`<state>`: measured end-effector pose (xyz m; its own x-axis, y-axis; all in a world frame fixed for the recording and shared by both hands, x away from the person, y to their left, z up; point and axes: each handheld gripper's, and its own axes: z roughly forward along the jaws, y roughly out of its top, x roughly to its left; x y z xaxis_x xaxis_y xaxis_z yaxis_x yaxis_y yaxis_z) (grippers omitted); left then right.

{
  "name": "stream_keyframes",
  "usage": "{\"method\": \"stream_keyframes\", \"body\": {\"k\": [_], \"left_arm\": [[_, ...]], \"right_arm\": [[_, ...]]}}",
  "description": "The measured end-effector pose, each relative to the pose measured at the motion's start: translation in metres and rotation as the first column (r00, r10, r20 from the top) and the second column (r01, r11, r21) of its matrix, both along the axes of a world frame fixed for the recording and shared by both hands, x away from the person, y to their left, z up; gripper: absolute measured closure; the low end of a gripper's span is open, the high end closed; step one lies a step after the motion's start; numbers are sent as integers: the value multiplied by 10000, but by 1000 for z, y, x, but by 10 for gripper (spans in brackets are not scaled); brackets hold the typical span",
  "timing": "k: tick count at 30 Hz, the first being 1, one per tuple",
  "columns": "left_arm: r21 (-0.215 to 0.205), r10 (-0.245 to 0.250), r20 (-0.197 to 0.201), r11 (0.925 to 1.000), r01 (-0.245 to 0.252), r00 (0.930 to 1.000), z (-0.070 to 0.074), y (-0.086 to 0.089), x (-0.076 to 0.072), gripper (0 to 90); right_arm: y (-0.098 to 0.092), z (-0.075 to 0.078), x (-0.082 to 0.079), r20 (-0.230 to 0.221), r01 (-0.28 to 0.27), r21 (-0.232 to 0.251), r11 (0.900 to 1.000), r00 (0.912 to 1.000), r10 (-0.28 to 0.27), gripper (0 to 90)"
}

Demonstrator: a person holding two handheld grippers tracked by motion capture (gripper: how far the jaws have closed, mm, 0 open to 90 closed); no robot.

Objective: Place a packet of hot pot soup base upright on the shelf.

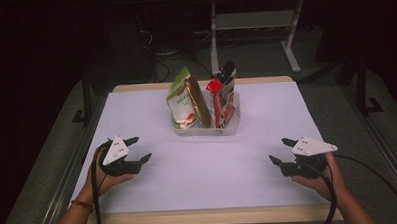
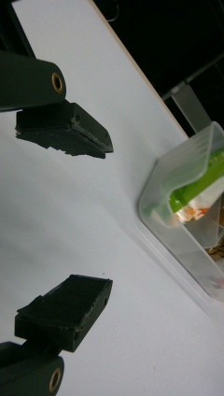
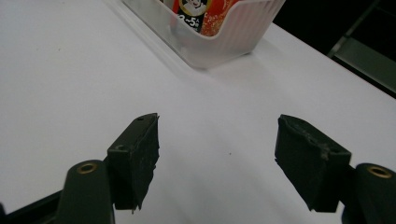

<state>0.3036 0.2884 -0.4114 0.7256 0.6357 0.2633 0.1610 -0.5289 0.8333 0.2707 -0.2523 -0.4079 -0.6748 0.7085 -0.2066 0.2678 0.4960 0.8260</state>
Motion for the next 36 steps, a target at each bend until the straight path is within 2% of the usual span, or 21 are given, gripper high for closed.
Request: {"method": "stream_keyframes", "body": {"k": [7, 14, 15, 18, 19, 21, 23, 24, 26, 28, 31, 32, 34, 36], "left_arm": [[-40, 325, -186, 9995, -325, 9993, -7, 16, -11, 282], [-342, 660, -359, 9971, -672, 9972, -11, 33, -22, 283], [-350, 703, -356, 9968, -715, 9969, -12, 35, -24, 283], [-715, 868, -540, 9933, -906, 9948, -15, 44, -29, 283], [-670, 937, -538, 9930, -972, 9942, -16, 46, -31, 284], [-894, 1085, -656, 9894, -1142, 9919, -19, 52, -36, 284], [-1184, 1355, -652, 9827, -1425, 9886, -21, 57, -42, 285], [-1376, 1438, -708, 9787, -1524, 9871, -23, 60, -45, 286], [-1508, 1568, -784, 9743, -1671, 9845, -25, 65, -51, 285], [-1869, 1676, -898, 9654, -1819, 9818, -27, 72, -56, 284], [-1869, 1962, -895, 9597, -2099, 9765, -30, 80, -64, 284], [-1983, 2011, -904, 9561, -2155, 9754, -31, 82, -67, 284], [-2067, 2142, -797, 9519, -2264, 9735, -31, 87, -71, 283], [-2281, 2284, -750, 9437, -2397, 9707, -28, 90, -72, 281]], "right_arm": [[-12, -5, -10, 150, 228, -47, 9997, 9996, -227, 289], [-22, -11, -17, 280, 395, 51, 9992, 9988, -397, 280], [-23, -12, -18, 252, 424, 137, 9990, 9988, -427, 280], [-27, -16, -20, 303, 574, 327, 9978, 9978, -584, 275], [-29, -16, -22, 312, 596, 477, 9971, 9976, -612, 275], [-33, -18, -24, 386, 650, 682, 9956, 9970, -677, 266], [-38, -20, -27, 470, 685, 1042, 9922, 9962, -737, 263], [-40, -21, -28, 465, 755, 1158, 9904, 9956, -814, 263], [-43, -24, -31, 510, 1022, 1328, 9859, 9926, -1098, 256], [-47, -28, -33, 480, 1205, 1507, 9812, 9905, -1290, 251], [-49, -34, -37, 475, 1550, 1698, 9732, 9851, -1652, 242], [-49, -36, -38, 464, 1574, 1787, 9712, 9847, -1682, 242], [-48, -39, -40, 406, 1753, 1508, 9729, 9822, -1833, 241], [-47, -39, -40, 430, 1732, 1539, 9728, 9824, -1817, 240]]}}
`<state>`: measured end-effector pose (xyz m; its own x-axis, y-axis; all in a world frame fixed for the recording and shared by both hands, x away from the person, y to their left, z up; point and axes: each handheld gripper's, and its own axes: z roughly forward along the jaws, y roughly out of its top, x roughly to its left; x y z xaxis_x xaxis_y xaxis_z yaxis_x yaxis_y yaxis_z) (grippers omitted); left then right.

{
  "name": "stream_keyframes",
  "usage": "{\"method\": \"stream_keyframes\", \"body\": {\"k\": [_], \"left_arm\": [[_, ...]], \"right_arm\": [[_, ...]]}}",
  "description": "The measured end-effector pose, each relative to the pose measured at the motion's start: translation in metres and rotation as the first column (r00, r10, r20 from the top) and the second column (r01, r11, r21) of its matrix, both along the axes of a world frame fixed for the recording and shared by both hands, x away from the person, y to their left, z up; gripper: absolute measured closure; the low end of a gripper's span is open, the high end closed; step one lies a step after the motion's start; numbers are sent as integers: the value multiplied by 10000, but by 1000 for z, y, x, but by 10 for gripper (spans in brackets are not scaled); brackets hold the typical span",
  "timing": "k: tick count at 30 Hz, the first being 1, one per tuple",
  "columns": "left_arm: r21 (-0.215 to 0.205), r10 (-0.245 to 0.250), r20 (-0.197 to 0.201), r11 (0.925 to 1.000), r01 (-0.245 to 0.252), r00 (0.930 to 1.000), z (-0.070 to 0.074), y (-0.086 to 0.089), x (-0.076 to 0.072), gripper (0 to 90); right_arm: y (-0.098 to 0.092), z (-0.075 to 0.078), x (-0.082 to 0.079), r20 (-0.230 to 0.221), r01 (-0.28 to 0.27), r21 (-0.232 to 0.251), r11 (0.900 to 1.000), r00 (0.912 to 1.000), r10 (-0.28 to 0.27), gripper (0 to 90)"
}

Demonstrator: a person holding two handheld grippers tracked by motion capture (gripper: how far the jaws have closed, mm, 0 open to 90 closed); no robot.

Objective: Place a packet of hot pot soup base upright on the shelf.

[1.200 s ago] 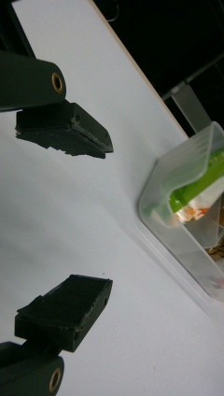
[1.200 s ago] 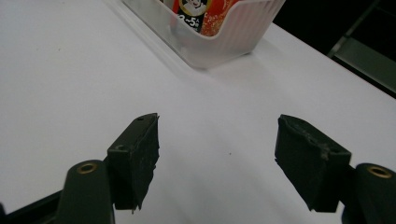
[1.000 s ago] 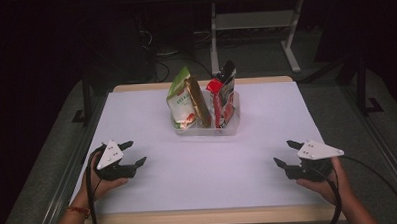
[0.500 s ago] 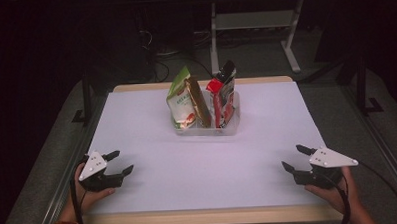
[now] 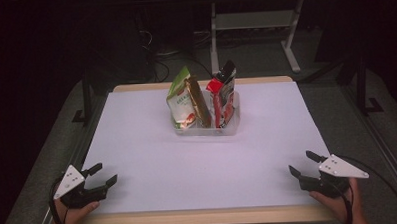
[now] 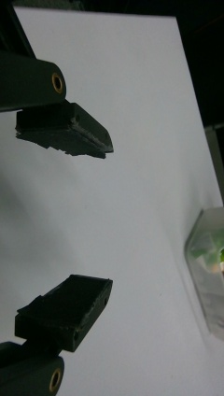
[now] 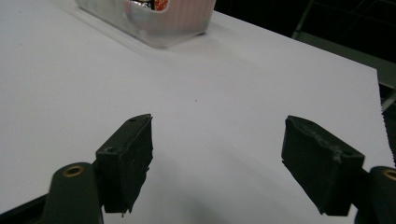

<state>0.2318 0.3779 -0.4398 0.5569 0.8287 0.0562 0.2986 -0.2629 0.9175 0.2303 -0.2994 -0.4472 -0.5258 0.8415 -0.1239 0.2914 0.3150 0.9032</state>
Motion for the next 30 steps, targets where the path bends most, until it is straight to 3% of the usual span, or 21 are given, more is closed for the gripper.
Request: {"method": "stream_keyframes", "body": {"k": [8, 17, 30], "left_arm": [[19, 111, 334, 9999, -112, 9994, 5, -4, -4, 281], [111, 168, 327, 9998, -172, 9993, 3, -3, -9, 280], [232, 250, 231, 9994, -256, 9994, 3, -4, -12, 280]], "right_arm": [[7, 0, -2, 66, -28, -331, 9994, 10000, 31, 235], [17, 3, -3, 160, -175, -670, 9976, 9997, 187, 234], [21, 2, 1, 183, -360, -645, 9973, 9991, 372, 233]]}}
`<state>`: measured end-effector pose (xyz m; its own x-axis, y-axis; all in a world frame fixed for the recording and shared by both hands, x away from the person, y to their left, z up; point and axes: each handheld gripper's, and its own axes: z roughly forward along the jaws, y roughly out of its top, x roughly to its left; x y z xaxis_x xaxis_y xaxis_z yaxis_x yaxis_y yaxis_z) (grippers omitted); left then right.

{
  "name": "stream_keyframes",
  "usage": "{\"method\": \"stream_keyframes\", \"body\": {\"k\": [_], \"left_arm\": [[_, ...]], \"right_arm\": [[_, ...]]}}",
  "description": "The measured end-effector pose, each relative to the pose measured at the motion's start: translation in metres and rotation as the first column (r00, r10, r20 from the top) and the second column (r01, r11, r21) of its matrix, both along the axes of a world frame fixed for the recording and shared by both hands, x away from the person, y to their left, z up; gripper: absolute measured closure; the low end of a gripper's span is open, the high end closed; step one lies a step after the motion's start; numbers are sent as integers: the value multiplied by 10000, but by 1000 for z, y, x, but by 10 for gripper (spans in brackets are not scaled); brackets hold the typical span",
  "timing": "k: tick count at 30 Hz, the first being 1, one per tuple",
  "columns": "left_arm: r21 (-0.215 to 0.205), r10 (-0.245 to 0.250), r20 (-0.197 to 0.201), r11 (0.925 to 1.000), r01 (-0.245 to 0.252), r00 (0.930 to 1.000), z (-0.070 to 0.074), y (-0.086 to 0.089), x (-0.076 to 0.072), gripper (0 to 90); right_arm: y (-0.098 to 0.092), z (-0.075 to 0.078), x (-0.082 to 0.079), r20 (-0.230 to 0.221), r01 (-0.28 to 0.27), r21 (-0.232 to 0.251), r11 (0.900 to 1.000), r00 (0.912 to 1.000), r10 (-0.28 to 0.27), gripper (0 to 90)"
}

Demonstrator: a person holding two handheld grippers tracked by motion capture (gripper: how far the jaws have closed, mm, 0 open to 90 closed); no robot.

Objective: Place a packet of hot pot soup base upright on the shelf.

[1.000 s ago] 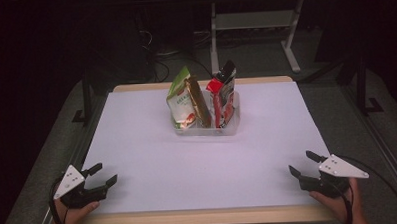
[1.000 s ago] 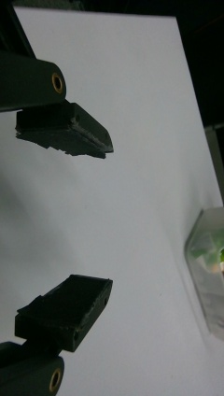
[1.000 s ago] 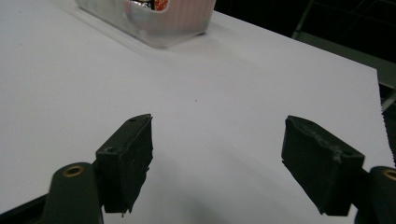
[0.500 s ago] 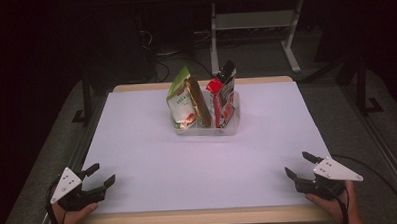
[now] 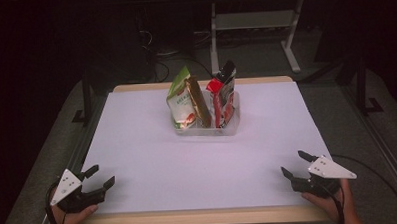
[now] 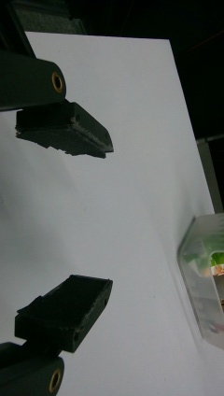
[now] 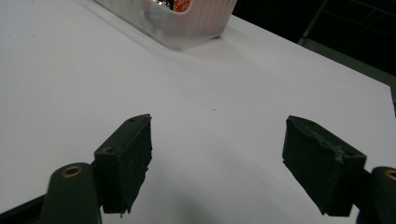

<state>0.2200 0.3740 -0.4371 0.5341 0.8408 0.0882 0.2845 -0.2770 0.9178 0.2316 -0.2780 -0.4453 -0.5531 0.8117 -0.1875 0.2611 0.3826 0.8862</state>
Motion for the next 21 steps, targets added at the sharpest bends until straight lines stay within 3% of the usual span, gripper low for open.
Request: {"method": "stream_keyframes", "body": {"k": [21], "left_arm": [[214, -182, -80, 9996, 184, 9998, 0, -6, 8, 281]], "right_arm": [[-2, -2, -4, -69, -65, 69, 10000, 10000, 65, 234]]}}
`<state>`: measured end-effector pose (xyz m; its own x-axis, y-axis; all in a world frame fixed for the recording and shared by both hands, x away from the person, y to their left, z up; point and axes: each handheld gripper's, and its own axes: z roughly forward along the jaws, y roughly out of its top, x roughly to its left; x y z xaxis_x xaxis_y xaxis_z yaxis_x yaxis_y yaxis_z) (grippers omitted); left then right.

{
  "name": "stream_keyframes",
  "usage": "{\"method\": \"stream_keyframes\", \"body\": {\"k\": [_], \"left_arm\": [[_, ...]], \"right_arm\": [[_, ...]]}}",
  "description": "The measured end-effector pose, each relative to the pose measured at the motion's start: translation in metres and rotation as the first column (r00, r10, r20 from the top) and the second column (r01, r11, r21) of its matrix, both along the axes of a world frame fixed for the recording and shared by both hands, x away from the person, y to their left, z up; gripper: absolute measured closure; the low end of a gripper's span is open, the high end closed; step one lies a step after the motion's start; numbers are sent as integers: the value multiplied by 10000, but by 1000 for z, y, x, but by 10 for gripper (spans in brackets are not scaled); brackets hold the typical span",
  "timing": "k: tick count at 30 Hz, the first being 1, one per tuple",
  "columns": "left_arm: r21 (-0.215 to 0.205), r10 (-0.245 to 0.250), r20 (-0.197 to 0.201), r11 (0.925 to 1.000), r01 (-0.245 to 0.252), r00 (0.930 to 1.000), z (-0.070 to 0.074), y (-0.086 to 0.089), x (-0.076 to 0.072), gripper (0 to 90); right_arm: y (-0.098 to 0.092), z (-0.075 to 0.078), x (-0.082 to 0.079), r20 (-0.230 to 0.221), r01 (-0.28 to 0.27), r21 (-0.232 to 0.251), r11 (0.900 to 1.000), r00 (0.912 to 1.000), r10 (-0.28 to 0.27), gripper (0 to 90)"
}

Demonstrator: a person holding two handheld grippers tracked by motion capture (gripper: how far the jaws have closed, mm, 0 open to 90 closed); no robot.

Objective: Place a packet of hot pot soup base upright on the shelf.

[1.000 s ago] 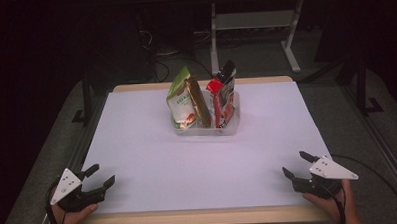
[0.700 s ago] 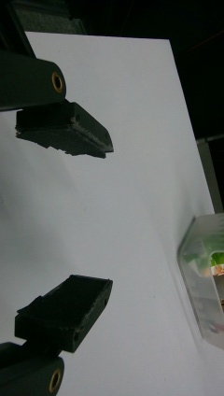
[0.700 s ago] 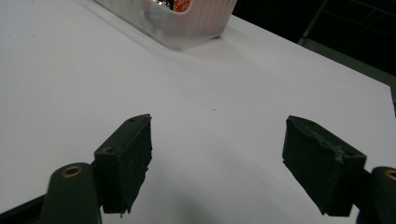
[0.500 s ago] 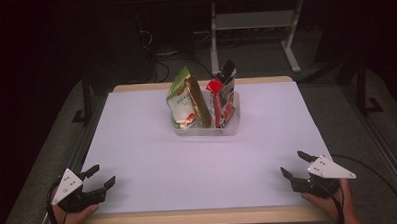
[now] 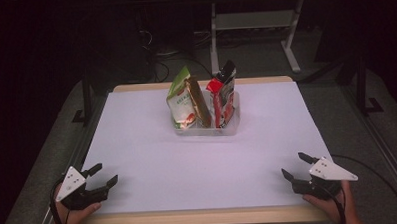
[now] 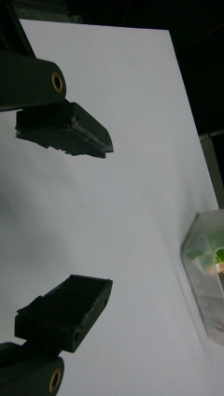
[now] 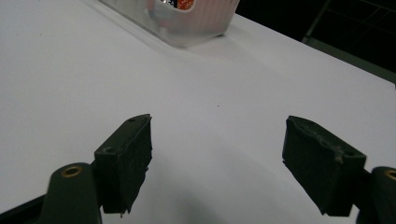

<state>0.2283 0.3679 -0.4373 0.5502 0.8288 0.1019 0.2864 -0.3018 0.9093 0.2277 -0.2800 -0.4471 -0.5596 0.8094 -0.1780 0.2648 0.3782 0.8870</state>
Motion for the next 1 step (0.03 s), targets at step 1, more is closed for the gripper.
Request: {"method": "stream_keyframes", "body": {"k": [1], "left_arm": [[-46, 3, -16, 10000, -3, 10000, 0, 0, 1, 281]], "right_arm": [[0, 0, 0, 1, -3, -10, 10000, 10000, 3, 234]]}}
